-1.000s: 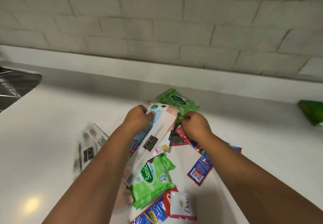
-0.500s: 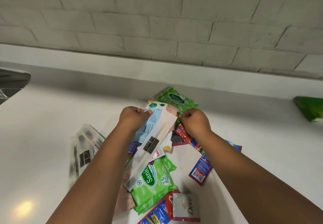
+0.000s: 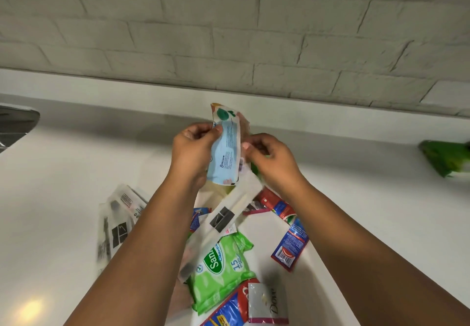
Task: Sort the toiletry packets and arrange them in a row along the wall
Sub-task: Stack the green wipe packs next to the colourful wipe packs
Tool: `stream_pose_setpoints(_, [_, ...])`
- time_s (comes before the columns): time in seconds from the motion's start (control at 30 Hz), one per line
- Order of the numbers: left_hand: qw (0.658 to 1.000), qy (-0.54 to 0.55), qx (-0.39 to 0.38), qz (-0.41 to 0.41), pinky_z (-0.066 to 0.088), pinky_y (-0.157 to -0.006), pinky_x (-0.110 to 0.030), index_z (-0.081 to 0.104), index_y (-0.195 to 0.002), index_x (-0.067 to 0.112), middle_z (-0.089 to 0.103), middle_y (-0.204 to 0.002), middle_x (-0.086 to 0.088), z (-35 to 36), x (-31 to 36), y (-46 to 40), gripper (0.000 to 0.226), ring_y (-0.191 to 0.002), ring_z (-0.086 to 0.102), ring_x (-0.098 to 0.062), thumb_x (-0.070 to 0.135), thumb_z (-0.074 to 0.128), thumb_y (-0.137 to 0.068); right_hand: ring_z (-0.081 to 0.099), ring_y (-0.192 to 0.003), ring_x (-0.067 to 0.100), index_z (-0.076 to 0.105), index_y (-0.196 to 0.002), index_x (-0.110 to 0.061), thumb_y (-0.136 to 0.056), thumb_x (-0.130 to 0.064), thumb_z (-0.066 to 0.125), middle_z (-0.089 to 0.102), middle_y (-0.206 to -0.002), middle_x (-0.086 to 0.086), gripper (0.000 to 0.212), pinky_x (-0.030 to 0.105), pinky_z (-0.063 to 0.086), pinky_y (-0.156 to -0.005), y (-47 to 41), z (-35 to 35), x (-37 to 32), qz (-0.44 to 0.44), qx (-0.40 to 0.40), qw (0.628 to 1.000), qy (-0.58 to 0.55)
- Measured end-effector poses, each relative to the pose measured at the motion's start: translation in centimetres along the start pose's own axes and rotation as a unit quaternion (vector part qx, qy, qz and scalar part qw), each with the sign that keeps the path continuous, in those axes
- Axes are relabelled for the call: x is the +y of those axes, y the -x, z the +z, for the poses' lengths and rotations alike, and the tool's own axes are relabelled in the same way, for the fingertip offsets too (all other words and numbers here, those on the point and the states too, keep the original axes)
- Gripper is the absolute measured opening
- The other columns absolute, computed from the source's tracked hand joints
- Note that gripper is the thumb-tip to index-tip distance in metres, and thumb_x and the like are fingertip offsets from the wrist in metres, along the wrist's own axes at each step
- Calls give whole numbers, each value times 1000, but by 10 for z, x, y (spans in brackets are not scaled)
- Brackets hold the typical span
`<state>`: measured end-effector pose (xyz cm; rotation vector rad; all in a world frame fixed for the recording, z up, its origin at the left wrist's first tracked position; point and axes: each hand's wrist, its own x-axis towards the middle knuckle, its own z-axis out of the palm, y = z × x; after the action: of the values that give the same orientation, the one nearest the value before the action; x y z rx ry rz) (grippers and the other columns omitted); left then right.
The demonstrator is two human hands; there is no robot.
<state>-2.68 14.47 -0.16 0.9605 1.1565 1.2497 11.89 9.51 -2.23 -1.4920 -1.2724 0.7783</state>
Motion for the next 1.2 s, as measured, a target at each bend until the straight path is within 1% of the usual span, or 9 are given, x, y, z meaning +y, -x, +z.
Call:
stream_pose_setpoints(0.27, [997,75,-15,-9,54,-57,-23,59,-76,10,62,-73,-8,44,15,-1,15,-61,60,-17,-1,62,-86,51,-123,1,44,-137,-33,-72,-52,75,56,-133,-15,74,28,45,-101,15,-4,4,-7,-98,995,-33])
stream_pose_setpoints(0.37, [992,97,-71,-41,56,-58,-23,61,-83,6,64,-79,-11,54,14,1,8,-66,63,-18,0,62,-87,60,-90,-8,52,-127,-32,-89,-27,66,66,-102,-13,41,16,48,-78,20,-15,5,-33,-22,999,20])
stream_pose_setpoints(0.43, [986,75,-135,-62,58,-61,-23,64,-87,6,67,-80,-8,61,13,4,4,-69,65,-17,5,61,-90,62,-68,6,59,-104,-28,-97,-17,52,66,-81,-1,15,27,47,-62,23,-25,8,-14,68,998,7])
stream_pose_setpoints(0.5, [983,33,-166,-66,57,-64,-22,64,-90,8,66,-81,-6,70,11,10,5,-71,65,-16,9,60,-92,67,-72,25,62,-89,-22,-99,-13,46,70,-81,10,21,35,51,-62,27,-39,14,40,128,988,-75])
stream_pose_setpoints(0.63, [994,-26,-100,-32,47,-55,-22,63,-82,12,60,-75,-7,78,-3,17,11,-65,54,-17,8,58,-91,69,-75,26,64,-93,-12,-100,-10,46,72,-90,14,19,39,56,-70,39,-65,27,144,155,952,-220])
stream_pose_setpoints(0.73, [990,-136,-28,12,49,-68,-29,66,-95,13,64,-82,-4,87,-22,18,9,-74,60,-21,17,61,-88,71,-76,26,65,-97,-12,-100,-7,45,74,-91,12,20,42,57,-74,49,-86,36,160,172,923,-304])
stream_pose_setpoints(0.87, [969,-246,-38,8,54,-86,-37,63,-111,8,68,-103,-8,130,-49,42,56,-94,65,-26,47,68,-70,72,-79,20,65,-104,-13,-100,-3,41,76,-88,3,26,36,60,-70,62,-136,54,145,221,890,-372])
stream_pose_setpoints(1.07, [955,-92,-223,-169,56,-80,-35,63,-98,9,70,-90,-6,218,-90,109,26,-77,67,-19,34,61,-92,68,-101,36,55,-125,-5,-101,-4,40,67,-118,20,28,55,56,-82,88,-218,80,139,243,832,-479])
stream_pose_setpoints(1.2, [950,-26,-269,-154,59,-59,-26,58,-107,7,72,-89,-7,282,-108,145,17,-66,70,-13,19,53,-97,59,-117,41,48,-136,-3,-101,-6,37,59,-128,25,37,56,50,-94,107,-276,104,121,252,819,-501])
